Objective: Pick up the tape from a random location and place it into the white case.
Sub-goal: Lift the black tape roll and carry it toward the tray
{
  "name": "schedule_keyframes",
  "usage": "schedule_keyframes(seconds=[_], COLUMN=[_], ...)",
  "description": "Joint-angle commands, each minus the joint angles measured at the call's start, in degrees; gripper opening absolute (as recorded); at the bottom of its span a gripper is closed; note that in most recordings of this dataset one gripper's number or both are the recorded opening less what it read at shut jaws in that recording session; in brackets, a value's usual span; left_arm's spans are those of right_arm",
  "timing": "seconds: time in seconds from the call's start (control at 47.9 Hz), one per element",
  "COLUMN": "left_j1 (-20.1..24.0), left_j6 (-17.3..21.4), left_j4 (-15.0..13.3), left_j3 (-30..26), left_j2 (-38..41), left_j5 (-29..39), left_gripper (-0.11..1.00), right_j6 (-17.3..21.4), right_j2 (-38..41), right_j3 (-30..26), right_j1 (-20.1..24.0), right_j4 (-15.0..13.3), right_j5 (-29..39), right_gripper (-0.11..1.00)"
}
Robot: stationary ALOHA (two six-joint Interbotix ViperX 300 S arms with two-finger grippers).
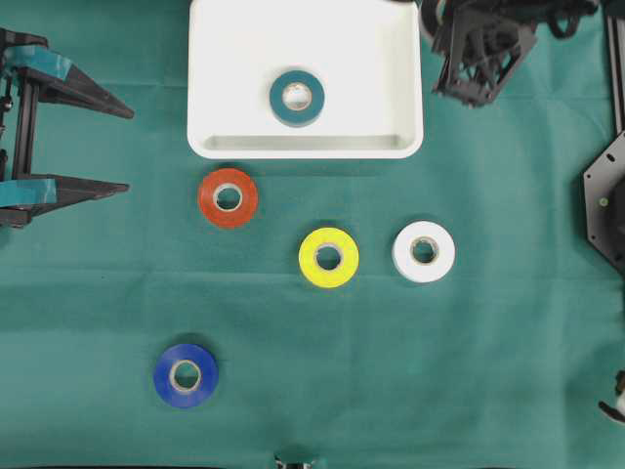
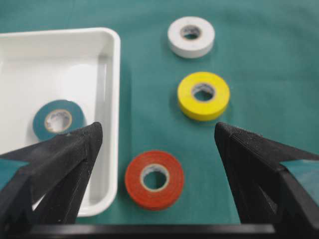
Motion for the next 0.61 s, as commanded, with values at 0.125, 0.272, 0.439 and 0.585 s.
schedule_keyframes(seconds=[0.125, 0.272, 0.439, 0.585], left_j1=[-0.09, -0.09, -0.09, -0.09], left_j6=[0.00, 0.00, 0.00, 0.00], left_j4=[0.00, 0.00, 0.00, -0.09], left_j3=[-1.76, -1.76, -1.67, -1.76], left_j2=[0.00, 0.00, 0.00, 0.00], left_j5=[-0.09, -0.09, -0.09, -0.09], left_gripper=[0.99, 0.99, 0.99, 0.99], right_j6=[-0.09, -0.09, -0.53, -2.11], right_j2=[-1.23, -0.88, 1.93, 6.42], right_j3=[-0.53, -0.79, -2.99, -6.94], right_j1=[-0.97, -0.97, -0.97, -0.97], right_j4=[0.09, 1.05, 1.05, 1.05], right_j5=[-0.70, -2.02, -3.25, -3.69], right_gripper=[0.26, 0.26, 0.26, 0.26])
